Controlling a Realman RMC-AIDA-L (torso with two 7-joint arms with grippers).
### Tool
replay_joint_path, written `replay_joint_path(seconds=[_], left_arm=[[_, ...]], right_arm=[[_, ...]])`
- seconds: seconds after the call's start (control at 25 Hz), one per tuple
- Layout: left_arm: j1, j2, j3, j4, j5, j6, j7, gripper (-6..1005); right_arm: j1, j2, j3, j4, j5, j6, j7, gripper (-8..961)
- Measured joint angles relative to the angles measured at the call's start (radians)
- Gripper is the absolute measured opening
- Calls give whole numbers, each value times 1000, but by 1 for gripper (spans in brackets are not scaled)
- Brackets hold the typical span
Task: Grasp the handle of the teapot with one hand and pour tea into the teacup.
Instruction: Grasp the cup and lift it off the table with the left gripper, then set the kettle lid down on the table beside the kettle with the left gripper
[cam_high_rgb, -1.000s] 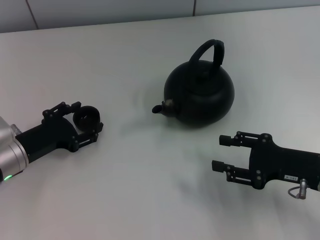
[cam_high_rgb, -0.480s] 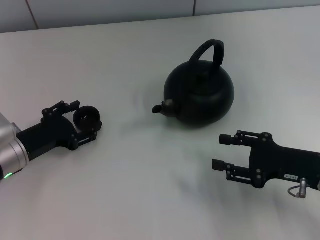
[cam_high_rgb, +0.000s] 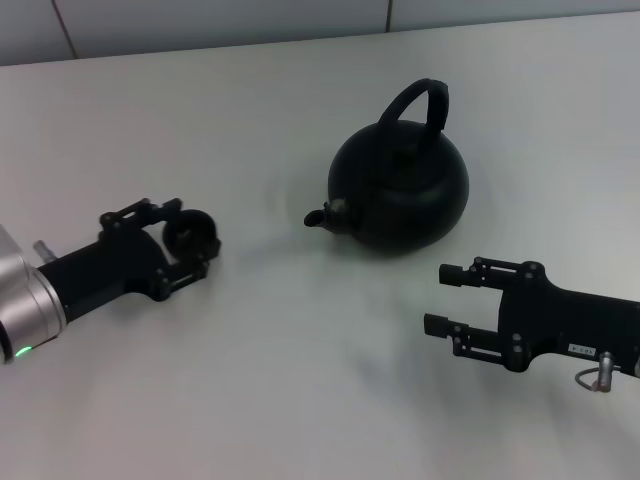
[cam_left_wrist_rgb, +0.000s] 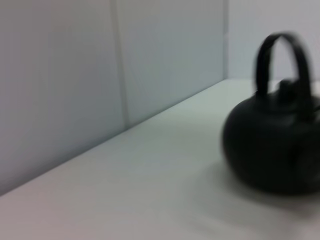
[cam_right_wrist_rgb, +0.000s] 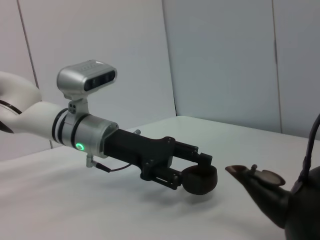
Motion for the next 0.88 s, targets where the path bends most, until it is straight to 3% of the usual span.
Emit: replay_joint_path(seconds=[0.36, 0.88], left_arm=[[-45, -6, 151, -28, -1, 62, 4, 690], [-73, -6, 177, -83, 5, 67, 80, 700]], right_arm=[[1, 0, 21, 0, 0, -1, 3, 637], [0, 2, 21, 3, 0, -4, 5, 637]])
